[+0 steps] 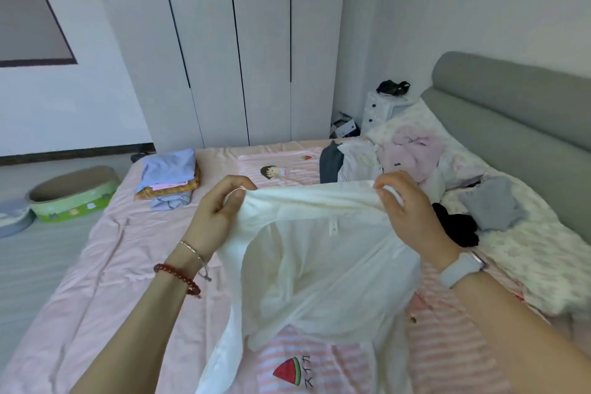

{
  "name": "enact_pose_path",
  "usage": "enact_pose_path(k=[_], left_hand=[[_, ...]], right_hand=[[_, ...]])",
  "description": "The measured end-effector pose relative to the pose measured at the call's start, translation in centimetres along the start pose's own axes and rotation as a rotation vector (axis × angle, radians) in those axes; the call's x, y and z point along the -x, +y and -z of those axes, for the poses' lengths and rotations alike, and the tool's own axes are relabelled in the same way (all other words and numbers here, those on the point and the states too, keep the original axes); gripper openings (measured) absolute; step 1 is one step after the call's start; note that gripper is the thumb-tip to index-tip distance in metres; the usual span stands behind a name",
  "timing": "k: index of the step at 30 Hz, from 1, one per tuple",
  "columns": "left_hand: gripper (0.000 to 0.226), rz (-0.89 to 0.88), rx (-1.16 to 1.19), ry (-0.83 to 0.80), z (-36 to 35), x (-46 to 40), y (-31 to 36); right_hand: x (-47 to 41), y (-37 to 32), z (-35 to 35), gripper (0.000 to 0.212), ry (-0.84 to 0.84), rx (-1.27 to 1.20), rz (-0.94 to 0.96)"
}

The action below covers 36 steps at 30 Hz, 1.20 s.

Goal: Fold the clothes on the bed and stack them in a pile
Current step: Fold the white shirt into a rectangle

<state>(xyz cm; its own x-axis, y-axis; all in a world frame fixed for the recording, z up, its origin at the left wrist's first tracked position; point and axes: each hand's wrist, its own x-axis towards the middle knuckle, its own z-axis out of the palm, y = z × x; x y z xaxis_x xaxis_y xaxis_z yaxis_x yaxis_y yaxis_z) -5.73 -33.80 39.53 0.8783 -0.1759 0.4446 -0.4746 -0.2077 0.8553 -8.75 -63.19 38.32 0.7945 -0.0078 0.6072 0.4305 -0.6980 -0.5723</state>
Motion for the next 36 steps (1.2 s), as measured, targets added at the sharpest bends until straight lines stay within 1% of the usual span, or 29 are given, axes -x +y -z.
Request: enact_pose_path(k=[2, 4, 5, 6, 7, 9, 10, 12, 13, 14, 16, 17, 19, 20, 21, 23, 25, 27, 29, 30, 32, 34, 35, 36], left_hand=[[0.036, 0.045, 0.022, 0.008, 1.0, 0.0, 1.7], [0.035, 0.062, -0.073, -0.031, 1.7, 0.1, 2.9], [0.027, 0.058, -0.173, -0.057, 2.0, 0.3, 3.2], [0.013, 0.058, -0.299, -0.075, 2.1, 0.5, 3.5], [0.005, 0.064, -0.427, -0.095, 2.3, 0.8, 3.8], [0.026, 0.049, -0.635, -0.149, 2.5, 1.5, 4.1], [0.03, 0.027, -0.714, -0.163, 2.5, 1.7, 4.2], [0.023, -0.016, -0.796, -0.145, 2.4, 2.1, 4.2], [0.016, -0.031, -0.775, -0.103, 2.4, 2.3, 4.1], [0.01, -0.043, -0.735, -0.052, 2.4, 2.4, 4.0], [0.006, -0.109, -0.69, 0.059, 2.4, 2.7, 3.9], [0.005, -0.172, -0.706, 0.112, 2.4, 2.6, 3.9], [0.007, -0.294, -0.726, 0.219, 2.5, 2.3, 4.7], [0.011, -0.31, -0.7, 0.255, 2.5, 2.1, 5.5], [0.014, -0.301, -0.64, 0.286, 2.4, 1.9, 6.6], [0.012, -0.285, -0.508, 0.343, 2.5, 1.3, 8.8], [0.01, -0.334, -0.377, 0.375, 2.7, 0.7, 11.1], [0.01, -0.324, -0.179, 0.374, 3.1, -0.6, 13.6], [0.014, -0.255, -0.033, 0.357, 3.4, -2.2, 15.5], [0.015, -0.207, 0.018, 0.339, 3.3, -3.0, 16.3], [0.015, -0.141, 0.085, 0.292, 2.8, -4.4, 17.2], [0.016, -0.077, 0.172, 0.277, 2.0, -6.2, 17.2], [0.016, -0.046, 0.229, 0.272, 1.6, -7.1, 16.8], [0.016, -0.035, 0.262, 0.27, 1.1, -8.0, 16.0]], right_hand=[[-0.6, -1.6, 1.2, 0.016, -0.014, 0.098, 0.078], [-0.7, -2.9, 2.2, 0.014, -0.07, 0.215, 0.097], [-0.5, -3.4, 2.6, 0.013, -0.108, 0.284, 0.09], [-0.2, -3.7, 3.0, 0.015, -0.141, 0.349, 0.078], [0.2, -3.9, 3.3, 0.019, -0.166, 0.393, 0.061], [1.1, -4.3, 3.8, 0.028, -0.231, 0.423, 0.008], [1.6, -4.4, 3.9, 0.033, -0.284, 0.445, -0.027], [2.8, -4.6, 3.6, 0.034, -0.388, 0.537, -0.05], [3.3, -4.7, 3.3, 0.029, -0.384, 0.569, -0.028], [3.7, -4.9, 3.2, 0.022, -0.325, 0.576, 0.012], [4.0, -5.6, 3.1, 0.01, -0.119, 0.541, 0.081], [3.8, -6.2, 3.1, 0.006, -0.015, 0.504, 0.094], [3.0, -7.5, 3.1, 0.007, 0.151, 0.414, 0.111], [2.4, -8.2, 3.2, 0.01, 0.225, 0.378, 0.125], [1.7, -9.0, 3.3, 0.014, 0.296, 0.35, 0.13], [0.3, -10.6, 4.1, 0.021, 0.427, 0.32, 0.126], [-1.0, -12.3, 5.3, 0.022, 0.542, 0.32, 0.131], [-2.3, -13.5, 6.9, 0.021, 0.62, 0.336, 0.156], [-3.9, -14.3, 8.4, 0.019, 0.658, 0.295, 0.154], [-4.9, -14.6, 9.0, 0.017, 0.639, 0.187, 0.094], [-7.1, -14.6, 9.7, 0.012, 0.526, -0.083, -0.057], [-9.4, -13.8, 9.8, 0.017, 0.419, -0.298, -0.203], [-10.3, -12.9, 9.7, 0.02, 0.404, -0.377, -0.243], [-11.0, -12.1, 9.4, 0.019, 0.414, -0.412, -0.249]])
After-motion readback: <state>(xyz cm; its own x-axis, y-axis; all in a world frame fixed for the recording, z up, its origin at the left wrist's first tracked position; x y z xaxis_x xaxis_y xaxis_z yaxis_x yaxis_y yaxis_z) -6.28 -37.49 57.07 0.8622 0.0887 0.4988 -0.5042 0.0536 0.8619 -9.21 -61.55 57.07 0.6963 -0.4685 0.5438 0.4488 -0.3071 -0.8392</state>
